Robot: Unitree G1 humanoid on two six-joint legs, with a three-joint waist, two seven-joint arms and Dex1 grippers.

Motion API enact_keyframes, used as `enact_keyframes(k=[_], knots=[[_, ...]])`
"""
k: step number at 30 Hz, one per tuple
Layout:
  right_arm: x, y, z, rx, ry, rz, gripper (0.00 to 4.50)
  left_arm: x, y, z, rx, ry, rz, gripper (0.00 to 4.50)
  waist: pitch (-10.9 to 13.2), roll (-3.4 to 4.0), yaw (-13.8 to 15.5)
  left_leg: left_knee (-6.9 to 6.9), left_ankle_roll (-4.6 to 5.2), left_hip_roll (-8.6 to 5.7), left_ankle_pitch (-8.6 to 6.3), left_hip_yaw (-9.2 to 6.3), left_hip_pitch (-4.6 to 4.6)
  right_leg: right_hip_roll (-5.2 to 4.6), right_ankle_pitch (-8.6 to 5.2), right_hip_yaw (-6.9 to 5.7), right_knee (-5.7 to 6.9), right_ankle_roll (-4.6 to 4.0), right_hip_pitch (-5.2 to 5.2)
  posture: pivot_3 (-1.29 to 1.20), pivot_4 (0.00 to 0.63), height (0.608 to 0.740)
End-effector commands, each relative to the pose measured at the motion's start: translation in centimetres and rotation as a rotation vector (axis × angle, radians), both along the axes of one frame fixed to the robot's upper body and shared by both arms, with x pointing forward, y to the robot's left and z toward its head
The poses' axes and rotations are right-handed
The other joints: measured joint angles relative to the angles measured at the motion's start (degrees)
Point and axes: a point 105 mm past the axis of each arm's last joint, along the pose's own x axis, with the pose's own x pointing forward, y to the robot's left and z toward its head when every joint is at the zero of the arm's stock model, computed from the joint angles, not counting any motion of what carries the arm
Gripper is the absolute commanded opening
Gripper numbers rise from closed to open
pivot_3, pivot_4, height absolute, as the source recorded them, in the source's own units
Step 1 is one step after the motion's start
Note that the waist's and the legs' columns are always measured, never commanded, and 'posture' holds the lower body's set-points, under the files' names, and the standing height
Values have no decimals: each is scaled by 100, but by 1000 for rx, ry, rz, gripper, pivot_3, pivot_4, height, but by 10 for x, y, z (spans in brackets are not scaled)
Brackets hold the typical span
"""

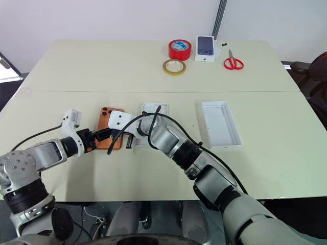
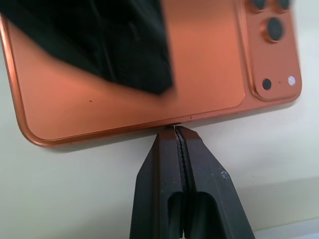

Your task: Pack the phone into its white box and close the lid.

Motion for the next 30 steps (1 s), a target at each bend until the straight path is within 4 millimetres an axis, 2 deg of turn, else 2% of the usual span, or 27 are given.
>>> enact_keyframes(k=[1, 9, 12, 15, 25, 28, 30], knots=[[-12, 16, 16, 51, -36, 75, 0, -1, -11, 1, -21, 8, -51, 4451, 0, 0, -15, -1, 0, 0, 0, 0, 0, 0, 0, 0, 1, 0, -1, 0, 150, 740], [-10, 14, 15, 46, -40, 72, 0, 2, 4, 3, -39, 13, 18, 4451, 0, 0, -14, -1, -1, 1, 0, -1, 0, 0, 0, -1, 2, 0, -2, 0, 150, 740], [-11, 13, 15, 45, -41, 72, 0, 3, 10, 5, -54, 8, 45, 3652, 1, -1, -23, -1, -3, 2, -2, -2, 0, -1, 0, -1, 1, -1, -4, 0, 150, 740], [-11, 12, 17, 46, -46, 72, 0, 2, 13, 5, -58, 9, 61, 2198, 2, -3, -23, -2, -5, 2, -3, -2, -3, -1, 0, -2, 1, -1, -7, 0, 150, 740], [-9, 5, 31, 66, -72, 68, 0, 1, 23, 6, -163, 0, 142, 2198, 4, -6, -14, -3, -16, 3, -9, -3, -6, -5, 0, -3, 0, -2, -9, 0, 150, 740], [-9, 0, 38, 79, -86, 64, 0, 0, 23, 6, -171, 1, 149, 1383, 5, -7, -13, -3, -17, 3, -10, -3, -7, -6, 0, -4, -3, -3, -9, 0, 150, 740], [-9, -5, 47, 97, -96, 56, 0, 0, 22, 8, -188, -9, 152, 397, 4, -7, -4, -3, -17, 2, -10, -3, -6, -8, -1, -5, -3, -4, -8, 0, 150, 740]])
